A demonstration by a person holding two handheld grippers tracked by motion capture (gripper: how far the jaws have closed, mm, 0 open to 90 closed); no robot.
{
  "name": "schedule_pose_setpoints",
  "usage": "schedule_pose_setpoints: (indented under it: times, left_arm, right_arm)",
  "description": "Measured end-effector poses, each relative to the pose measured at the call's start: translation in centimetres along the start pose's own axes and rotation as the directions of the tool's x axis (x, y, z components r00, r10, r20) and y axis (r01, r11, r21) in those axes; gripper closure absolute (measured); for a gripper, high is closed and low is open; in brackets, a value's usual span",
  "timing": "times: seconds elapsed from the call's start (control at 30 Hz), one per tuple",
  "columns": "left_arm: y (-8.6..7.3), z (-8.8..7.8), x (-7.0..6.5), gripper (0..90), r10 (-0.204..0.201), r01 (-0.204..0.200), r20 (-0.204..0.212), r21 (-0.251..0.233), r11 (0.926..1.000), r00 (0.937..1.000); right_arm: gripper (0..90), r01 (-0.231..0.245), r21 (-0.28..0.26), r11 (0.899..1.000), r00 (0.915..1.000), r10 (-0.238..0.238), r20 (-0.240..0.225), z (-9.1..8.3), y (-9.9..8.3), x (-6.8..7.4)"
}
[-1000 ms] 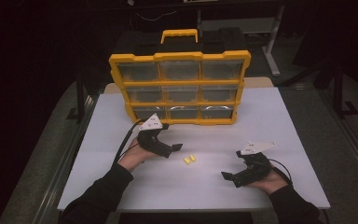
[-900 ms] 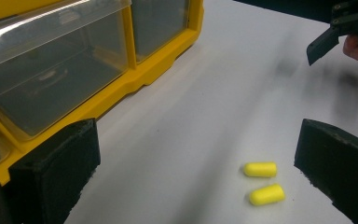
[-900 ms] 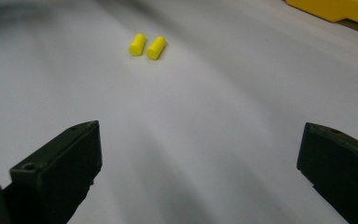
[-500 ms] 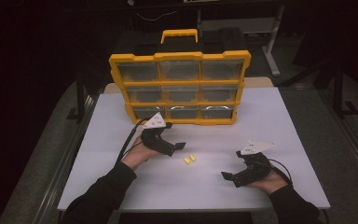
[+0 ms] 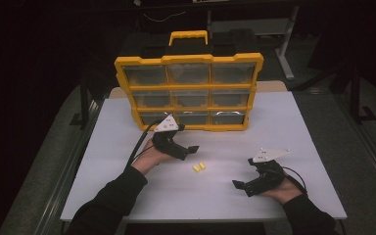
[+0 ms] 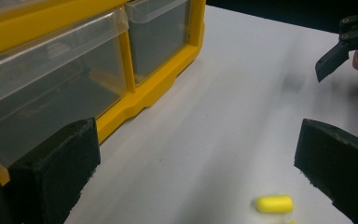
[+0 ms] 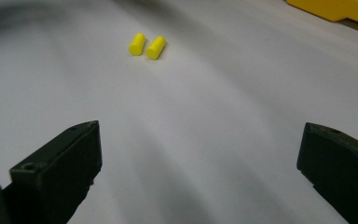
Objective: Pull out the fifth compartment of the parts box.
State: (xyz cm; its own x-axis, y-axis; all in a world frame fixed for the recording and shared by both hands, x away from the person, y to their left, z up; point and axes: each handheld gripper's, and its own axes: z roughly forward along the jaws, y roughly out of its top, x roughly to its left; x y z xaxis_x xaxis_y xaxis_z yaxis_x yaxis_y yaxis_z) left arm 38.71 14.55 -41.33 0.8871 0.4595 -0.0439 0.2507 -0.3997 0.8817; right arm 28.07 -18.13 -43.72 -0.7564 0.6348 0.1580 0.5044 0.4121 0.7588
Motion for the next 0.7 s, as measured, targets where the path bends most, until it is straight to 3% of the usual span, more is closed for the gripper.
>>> schedule_pose_setpoints:
  times: [0.4,0.7]
  left_arm:
    - [0.28,0.53,0.0,0.0,0.062,-0.063,-0.019,-0.005,0.998,0.9979]
    - [0.32,0.54,-0.58,0.0,0.149,-0.149,-0.049,0.004,0.9888,0.9876]
  right_arm:
    - [0.0,-0.001,0.0,1.0,1.0,0.001,0.0,-0.01,0.0,-0.01]
    - [0.0,0.002,-0.002,1.0,1.0,-0.002,0.0,-0.02,-0.01,-0.01]
